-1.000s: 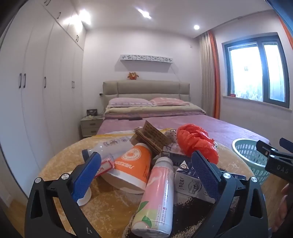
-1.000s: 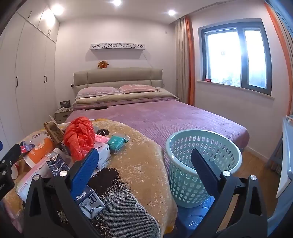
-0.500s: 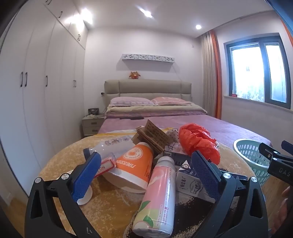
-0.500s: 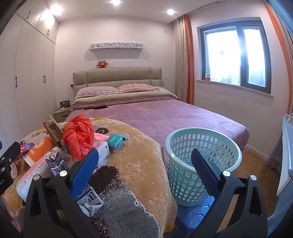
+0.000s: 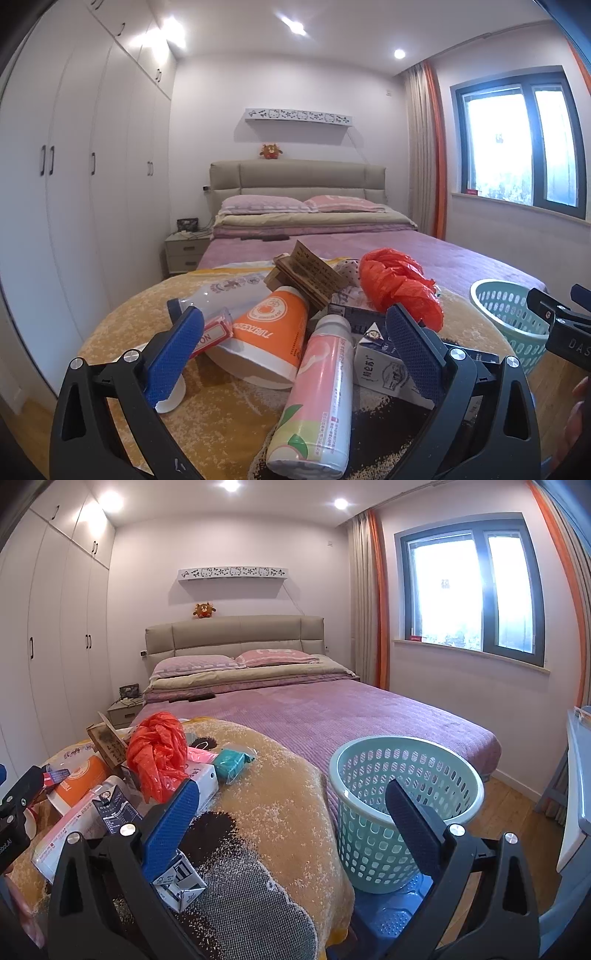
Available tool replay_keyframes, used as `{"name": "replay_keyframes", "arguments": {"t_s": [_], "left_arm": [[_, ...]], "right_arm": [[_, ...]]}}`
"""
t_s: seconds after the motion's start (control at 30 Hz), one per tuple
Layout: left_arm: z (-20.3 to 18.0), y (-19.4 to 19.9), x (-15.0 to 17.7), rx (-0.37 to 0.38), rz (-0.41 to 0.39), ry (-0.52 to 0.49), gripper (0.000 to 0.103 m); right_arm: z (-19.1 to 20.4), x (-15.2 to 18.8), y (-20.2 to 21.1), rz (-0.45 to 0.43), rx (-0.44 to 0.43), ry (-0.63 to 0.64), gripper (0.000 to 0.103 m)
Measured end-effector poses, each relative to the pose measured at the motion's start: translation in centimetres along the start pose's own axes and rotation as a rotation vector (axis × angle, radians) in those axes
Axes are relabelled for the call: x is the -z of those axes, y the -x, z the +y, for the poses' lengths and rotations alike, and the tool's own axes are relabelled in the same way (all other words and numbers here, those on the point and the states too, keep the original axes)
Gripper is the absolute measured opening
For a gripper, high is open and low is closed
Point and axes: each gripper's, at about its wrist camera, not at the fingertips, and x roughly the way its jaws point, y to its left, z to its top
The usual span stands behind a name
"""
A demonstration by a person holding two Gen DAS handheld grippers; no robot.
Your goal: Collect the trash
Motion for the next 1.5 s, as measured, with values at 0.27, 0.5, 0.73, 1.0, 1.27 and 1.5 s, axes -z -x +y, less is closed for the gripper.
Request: {"name": "replay_keyframes", "arguments": {"t_s": [0.27,0.5,0.73,1.0,1.27,1.5], "left_arm": [[-0.01,-0.01,-0.1,0.003,0.002,0.001,0.096],[-0.15,0.16,-0.04,0.007,0.001,-0.001,0.096],[-0.09,0.11,-0.07,0.014,0.003,0.0,0.096],[-0.18,0.04,-0.09,0.018,0.003,0.001,0.096],[-0.15,0.06,-0.07,0.015,0.003,0.002,0.096],[0.01,0.58,-0.36,0.034,0.018,0.001,0.096]], "right_arm": [[0.01,0.19,0.0,0.006,0.005,0.003,0.096],[0.02,0.32,0.11,0.007,0.006,0.004,0.096],[0.09,0.47,0.1,0.012,0.004,0.007,0.096],[0.06,0.56,0.04,0.014,0.005,0.008,0.096],[0.02,0.5,0.09,0.015,0.003,0.007,0.096],[-0.2,0.05,0.81,-0.001,-0.007,-0.002,0.096]]}}
